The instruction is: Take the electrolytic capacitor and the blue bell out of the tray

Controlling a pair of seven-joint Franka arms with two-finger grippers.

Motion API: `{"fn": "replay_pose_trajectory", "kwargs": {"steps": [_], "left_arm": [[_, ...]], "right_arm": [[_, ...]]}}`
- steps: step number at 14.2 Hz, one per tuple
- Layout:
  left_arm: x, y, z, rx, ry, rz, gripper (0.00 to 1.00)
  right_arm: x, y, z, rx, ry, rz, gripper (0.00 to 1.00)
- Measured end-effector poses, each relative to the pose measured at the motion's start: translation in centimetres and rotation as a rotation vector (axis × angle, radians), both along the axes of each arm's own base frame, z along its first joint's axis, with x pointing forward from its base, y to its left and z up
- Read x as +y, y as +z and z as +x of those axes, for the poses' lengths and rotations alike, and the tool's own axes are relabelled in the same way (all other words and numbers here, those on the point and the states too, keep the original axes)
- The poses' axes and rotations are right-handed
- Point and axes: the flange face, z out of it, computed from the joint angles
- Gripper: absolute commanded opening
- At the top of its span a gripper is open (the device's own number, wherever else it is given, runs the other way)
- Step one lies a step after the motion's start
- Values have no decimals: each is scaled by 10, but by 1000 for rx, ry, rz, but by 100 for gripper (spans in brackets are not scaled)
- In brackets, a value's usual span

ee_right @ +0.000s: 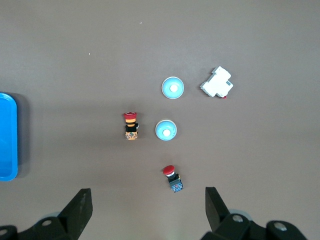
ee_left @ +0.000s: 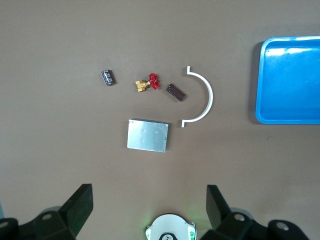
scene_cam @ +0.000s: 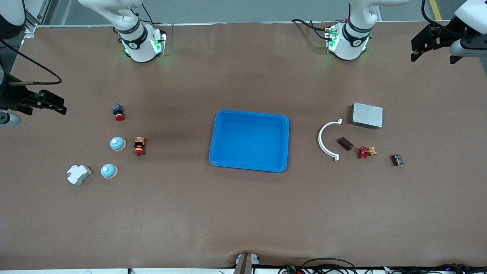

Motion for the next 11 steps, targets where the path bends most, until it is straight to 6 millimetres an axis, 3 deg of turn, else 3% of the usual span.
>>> {"fn": "replay_pose_trajectory", "kwargs": {"steps": [11], "left_arm": [[0,15,4,-35,0,-5,100]], "right_arm": [[-4,4,-2,-7,-1,0,100]]}}
